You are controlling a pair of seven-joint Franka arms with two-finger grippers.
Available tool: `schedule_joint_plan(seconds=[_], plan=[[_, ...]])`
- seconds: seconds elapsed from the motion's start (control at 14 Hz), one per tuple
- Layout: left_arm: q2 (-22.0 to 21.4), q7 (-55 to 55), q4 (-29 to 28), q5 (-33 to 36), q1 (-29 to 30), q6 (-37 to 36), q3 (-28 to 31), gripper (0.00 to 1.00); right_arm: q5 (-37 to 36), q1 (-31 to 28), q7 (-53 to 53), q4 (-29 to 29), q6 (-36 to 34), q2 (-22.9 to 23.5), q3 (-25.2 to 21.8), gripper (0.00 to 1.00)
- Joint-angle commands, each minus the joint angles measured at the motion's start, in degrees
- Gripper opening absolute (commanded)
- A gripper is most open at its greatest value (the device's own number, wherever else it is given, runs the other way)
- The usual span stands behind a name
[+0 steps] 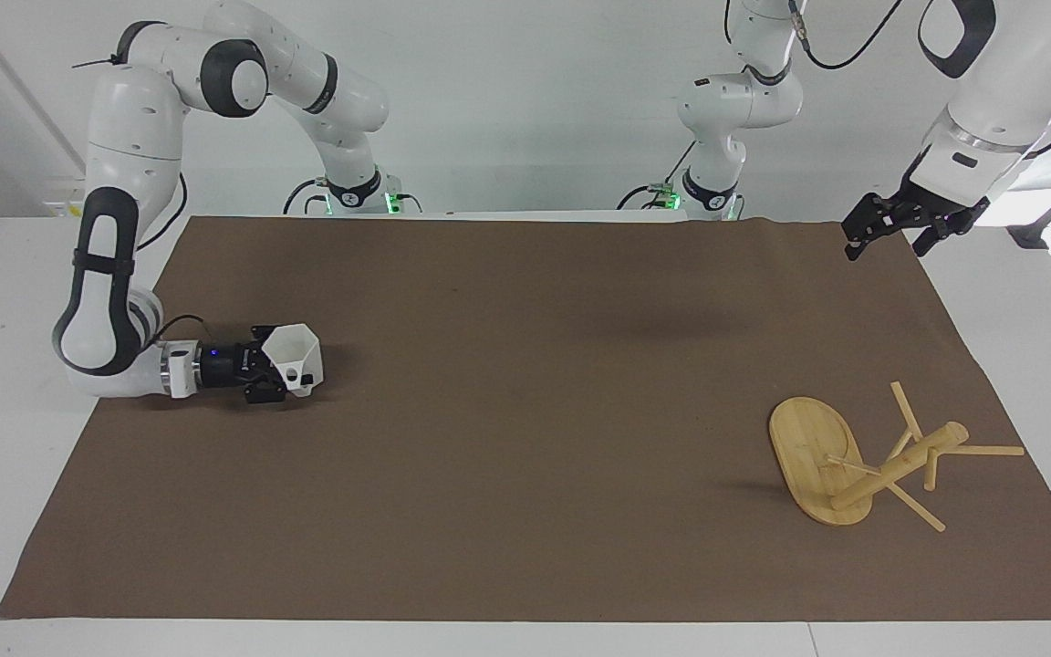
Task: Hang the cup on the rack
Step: 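Carry the cup with the right gripper while the left gripper reaches it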
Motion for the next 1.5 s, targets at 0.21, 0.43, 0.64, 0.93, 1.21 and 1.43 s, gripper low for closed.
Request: schedule_joint_plan(seconds=[0.21, 0.43, 0.64, 0.93, 1.21, 1.43], plan=[[-1.3, 0.3, -1.4, -0.2, 0.0, -0.3, 0.1, 1.00, 15.4, 15.3, 11.9, -2.3, 12.9, -6.5, 0.3, 0.15], [-1.3, 0.3, -1.4, -0.2, 0.0, -0.3, 0.1, 1.00, 26.8, 24.2, 15.2, -2.2, 19.9, -6.4, 0.3, 0.14], [-1.3, 0.4, -1.4, -0.3, -0.7, -0.3, -0.1, 1.00, 34.5, 31.2, 15.4, -2.2, 26.1, -6.6, 0.3, 0.14], [-1.2, -5.0, -1.4, -0.4, -6.9, 2.9, -0.8, 1.00, 40.9, 38.5, 14.7, -2.1, 35.8, -7.8, 0.5, 0.14], [-0.7, -16.9, -2.9, -0.4, -15.3, 7.6, -0.9, 1.00, 49.7, 46.9, 14.7, -2.1, 47.2, -10.7, 0.5, 0.13], [2.1, -24.7, -4.5, -0.4, -21.3, 13.0, -0.8, 1.00, 52.4, 51.1, 14.9, -2.1, 54.0, -13.2, 0.5, 0.13]])
